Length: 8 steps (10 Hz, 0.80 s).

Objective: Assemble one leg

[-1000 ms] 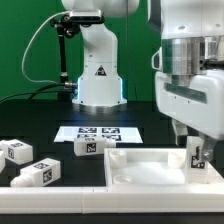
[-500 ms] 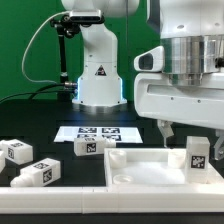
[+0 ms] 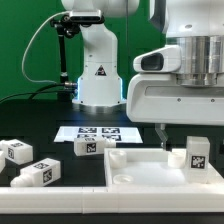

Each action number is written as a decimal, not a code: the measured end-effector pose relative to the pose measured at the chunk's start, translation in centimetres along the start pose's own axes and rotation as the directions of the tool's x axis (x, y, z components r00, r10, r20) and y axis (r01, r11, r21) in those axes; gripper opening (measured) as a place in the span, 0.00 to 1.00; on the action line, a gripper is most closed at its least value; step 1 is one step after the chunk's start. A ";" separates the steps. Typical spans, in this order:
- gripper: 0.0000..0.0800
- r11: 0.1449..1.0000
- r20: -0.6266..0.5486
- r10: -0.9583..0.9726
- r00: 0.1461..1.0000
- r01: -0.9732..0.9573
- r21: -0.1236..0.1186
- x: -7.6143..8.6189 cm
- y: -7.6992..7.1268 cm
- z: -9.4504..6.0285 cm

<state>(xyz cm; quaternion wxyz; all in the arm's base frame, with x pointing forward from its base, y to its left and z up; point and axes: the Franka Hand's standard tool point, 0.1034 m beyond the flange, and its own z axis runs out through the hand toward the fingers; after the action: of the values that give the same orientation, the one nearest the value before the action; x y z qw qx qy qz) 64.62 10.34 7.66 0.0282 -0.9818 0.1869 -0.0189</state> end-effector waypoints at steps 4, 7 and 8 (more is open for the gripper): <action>0.36 0.981 0.001 0.194 0.981 -0.194 0.000 0.0 0.0 0.0; 0.36 0.850 -0.017 0.526 0.850 -0.527 -0.016 -0.2 -0.2 0.1; 0.36 0.758 -0.021 0.652 0.758 -0.652 -0.014 -0.3 -0.1 0.1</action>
Offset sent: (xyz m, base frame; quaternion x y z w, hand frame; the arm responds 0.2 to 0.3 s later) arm 0.0000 0.0000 0.0000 0.0000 0.0000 0.1938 0.9810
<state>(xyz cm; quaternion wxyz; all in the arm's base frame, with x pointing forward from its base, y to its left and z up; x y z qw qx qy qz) 64.41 10.53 7.53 0.0214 -0.8557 0.5169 -0.0132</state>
